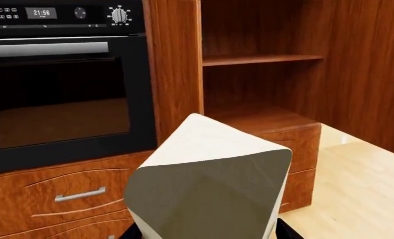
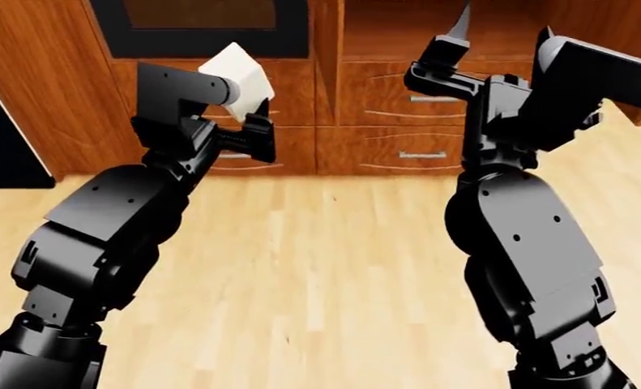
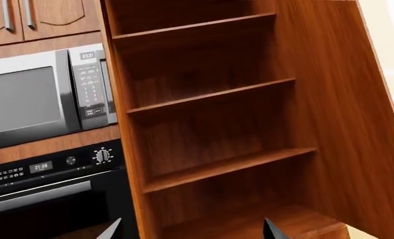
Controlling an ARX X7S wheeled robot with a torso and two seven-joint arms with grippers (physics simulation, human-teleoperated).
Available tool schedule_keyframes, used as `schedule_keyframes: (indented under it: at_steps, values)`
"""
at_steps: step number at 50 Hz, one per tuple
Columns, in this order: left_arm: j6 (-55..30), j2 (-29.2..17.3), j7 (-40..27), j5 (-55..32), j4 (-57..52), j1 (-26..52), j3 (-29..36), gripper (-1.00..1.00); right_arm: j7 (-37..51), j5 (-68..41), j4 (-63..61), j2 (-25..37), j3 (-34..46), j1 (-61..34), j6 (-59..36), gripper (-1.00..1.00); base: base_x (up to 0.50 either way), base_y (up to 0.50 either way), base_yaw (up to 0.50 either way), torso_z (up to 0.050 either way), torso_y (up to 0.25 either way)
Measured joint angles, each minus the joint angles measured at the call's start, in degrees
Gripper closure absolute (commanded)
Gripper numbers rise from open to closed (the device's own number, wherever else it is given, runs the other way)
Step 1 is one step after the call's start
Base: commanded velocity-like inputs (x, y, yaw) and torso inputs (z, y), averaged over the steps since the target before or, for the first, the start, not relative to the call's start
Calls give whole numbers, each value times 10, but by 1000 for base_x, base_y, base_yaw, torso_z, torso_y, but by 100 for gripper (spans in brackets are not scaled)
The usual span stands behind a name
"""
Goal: Pick the tofu from the counter and place it in the cabinet.
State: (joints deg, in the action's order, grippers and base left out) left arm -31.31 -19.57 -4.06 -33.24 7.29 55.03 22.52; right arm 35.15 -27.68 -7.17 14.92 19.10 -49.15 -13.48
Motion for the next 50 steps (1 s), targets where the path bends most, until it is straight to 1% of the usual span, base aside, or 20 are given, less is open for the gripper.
schedule_keyframes:
  at_steps: [2, 14, 24, 31, 42, 50]
  values:
    - [0, 1, 0, 0, -1, 0, 1, 100, -3, -4, 0, 2, 0, 2, -3, -100, 287, -1, 410, 0, 5]
    - [4, 11, -4, 4, -13, -4, 13, 100, -31, -60, -2, 35, -6, 22, -52, -100, 283, 407, 0, 0, 1]
    - [4, 24, -18, 13, -47, -15, 36, 100, -33, -93, -13, 63, -27, 43, -76, -100, 498, -24, 0, 0, 1]
    - [2, 29, -23, 17, -63, -19, 47, 100, -31, -107, -18, 73, -38, 52, -82, -100, 452, -201, 0, 1, 1]
    - [0, 31, -27, 20, -78, -22, 60, 100, -29, -122, -20, 80, -50, 58, -85, -100, 366, -335, 0, 0, 1]
    - [-8, 30, -35, 18, -102, -27, 66, 100, -27, -128, -21, 84, -55, 61, -87, -100, 90, -481, 0, 0, 1]
